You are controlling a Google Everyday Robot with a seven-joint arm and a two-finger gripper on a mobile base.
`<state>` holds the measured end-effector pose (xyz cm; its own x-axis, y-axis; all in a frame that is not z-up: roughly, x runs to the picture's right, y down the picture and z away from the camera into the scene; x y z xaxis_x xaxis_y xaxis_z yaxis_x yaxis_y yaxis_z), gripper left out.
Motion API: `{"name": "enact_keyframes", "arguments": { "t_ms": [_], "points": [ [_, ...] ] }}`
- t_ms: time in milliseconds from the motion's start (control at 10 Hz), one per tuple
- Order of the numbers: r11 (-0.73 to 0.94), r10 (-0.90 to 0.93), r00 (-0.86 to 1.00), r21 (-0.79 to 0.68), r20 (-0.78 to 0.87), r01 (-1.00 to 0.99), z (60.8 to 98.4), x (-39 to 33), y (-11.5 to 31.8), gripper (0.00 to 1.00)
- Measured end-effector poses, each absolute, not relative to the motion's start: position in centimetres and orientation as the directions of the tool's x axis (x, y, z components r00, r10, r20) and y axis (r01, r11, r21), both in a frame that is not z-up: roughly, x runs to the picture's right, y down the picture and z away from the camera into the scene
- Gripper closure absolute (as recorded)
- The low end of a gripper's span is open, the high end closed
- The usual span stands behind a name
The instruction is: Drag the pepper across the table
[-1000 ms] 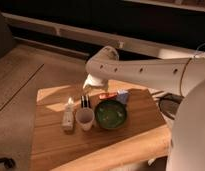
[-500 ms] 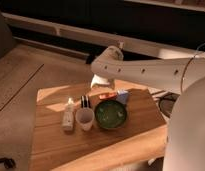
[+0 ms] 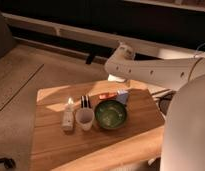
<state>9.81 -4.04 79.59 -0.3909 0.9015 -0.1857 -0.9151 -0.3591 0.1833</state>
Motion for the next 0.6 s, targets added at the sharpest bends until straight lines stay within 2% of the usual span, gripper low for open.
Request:
{"name": "enact_keyframes", "arguments": {
  "t_ms": [500, 600],
  "points": [
    [-0.376, 0.893, -0.408, 0.182, -0.189, -0.908, 79.8, 9.8, -3.9, 0.35],
    [-0.398, 0.878, -0.427, 0.167, -0.216, -0.902, 81.3, 9.5, -3.0, 0.35]
  ]
}}
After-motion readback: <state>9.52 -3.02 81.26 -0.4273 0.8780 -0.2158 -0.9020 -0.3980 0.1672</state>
